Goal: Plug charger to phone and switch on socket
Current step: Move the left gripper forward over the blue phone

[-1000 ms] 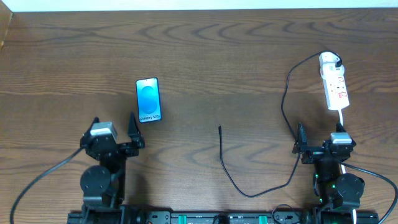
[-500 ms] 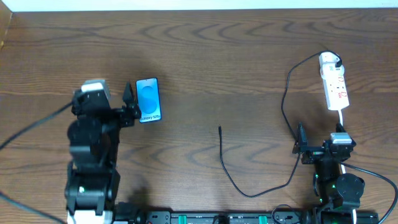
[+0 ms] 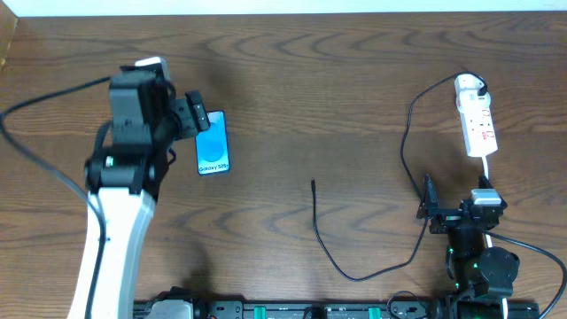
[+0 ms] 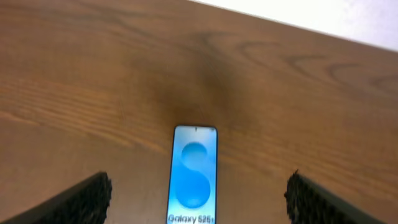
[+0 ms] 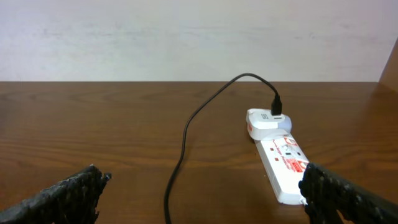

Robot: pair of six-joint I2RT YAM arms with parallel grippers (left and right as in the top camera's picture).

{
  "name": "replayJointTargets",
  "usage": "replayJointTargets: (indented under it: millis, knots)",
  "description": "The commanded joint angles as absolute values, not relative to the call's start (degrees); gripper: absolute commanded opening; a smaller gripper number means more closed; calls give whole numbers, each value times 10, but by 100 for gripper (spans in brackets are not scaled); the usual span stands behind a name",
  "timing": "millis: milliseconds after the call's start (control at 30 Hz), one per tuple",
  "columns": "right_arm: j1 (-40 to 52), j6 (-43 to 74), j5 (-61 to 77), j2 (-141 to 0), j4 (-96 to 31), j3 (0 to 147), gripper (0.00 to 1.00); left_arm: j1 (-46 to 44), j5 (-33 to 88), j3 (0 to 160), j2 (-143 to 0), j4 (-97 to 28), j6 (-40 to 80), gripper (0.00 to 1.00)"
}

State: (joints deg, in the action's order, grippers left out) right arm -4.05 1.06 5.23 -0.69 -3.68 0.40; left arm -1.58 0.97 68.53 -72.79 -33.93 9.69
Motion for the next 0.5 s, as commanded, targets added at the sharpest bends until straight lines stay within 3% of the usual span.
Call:
replayJointTargets:
  millis: [0, 467]
  knots:
    - [-37, 17, 49, -3, -40, 3, 99, -13, 8, 752, -792, -393, 125, 89]
    - [-37, 17, 49, -3, -40, 3, 99, -13, 9, 796, -949, -467, 128, 89]
